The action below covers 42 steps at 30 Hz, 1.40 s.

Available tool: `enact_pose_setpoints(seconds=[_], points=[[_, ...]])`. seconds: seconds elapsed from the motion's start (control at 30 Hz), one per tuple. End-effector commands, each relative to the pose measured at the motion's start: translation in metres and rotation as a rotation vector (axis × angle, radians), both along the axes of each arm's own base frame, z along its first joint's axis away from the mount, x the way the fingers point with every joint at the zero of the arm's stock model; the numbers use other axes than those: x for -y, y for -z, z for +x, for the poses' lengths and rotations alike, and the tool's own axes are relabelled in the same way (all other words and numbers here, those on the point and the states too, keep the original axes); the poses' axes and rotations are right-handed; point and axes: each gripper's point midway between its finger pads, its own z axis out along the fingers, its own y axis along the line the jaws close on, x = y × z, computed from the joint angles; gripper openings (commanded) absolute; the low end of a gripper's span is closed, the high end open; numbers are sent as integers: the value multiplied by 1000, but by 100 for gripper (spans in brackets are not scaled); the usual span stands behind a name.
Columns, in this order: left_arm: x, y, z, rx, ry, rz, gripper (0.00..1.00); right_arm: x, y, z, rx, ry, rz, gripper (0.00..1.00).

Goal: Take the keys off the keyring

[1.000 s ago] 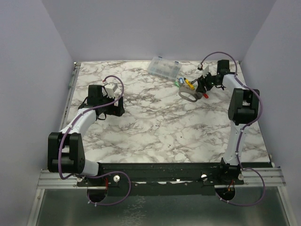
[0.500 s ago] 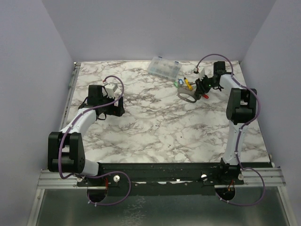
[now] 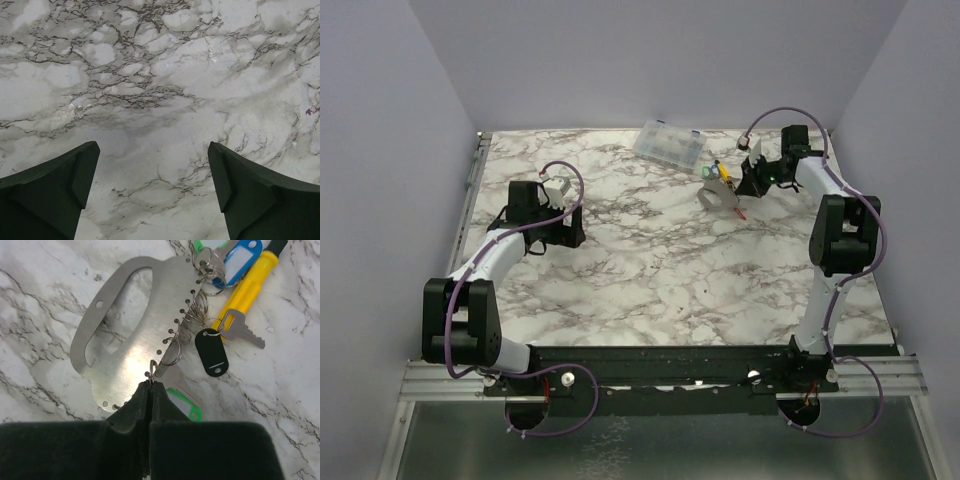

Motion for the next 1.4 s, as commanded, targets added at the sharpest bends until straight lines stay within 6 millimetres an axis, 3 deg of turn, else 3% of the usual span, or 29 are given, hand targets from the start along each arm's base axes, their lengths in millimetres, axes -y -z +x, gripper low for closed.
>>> enact_pose_setpoints(seconds=[0.0, 0.3, 0.5, 0.63, 0.8, 0.97, 1.13, 1.37], points=[[2, 1, -2, -11, 4, -19, 99, -26, -57, -16, 17, -36, 145, 1], [-6, -20, 12, 60, -26, 23, 99, -51, -111, -33, -76, 0, 360, 1], [-9, -43, 20, 140, -5, 55, 99, -62, -128, -42, -189, 104, 511, 1], [6, -65, 21, 194, 58, 2, 99, -67, -138, -48, -247, 227, 619, 1], [49, -90, 17, 270, 190, -113, 99, -73, -158, -55, -295, 320, 773, 1], [105, -111, 9, 383, 342, -204, 99, -79, -174, -60, -341, 371, 873, 1], [150, -131, 12, 449, 424, -336, 99, -83, -187, -61, -380, 442, 959, 1], [209, -127, 4, 485, 539, -371, 99, -98, -193, -59, -424, 520, 1035, 1]])
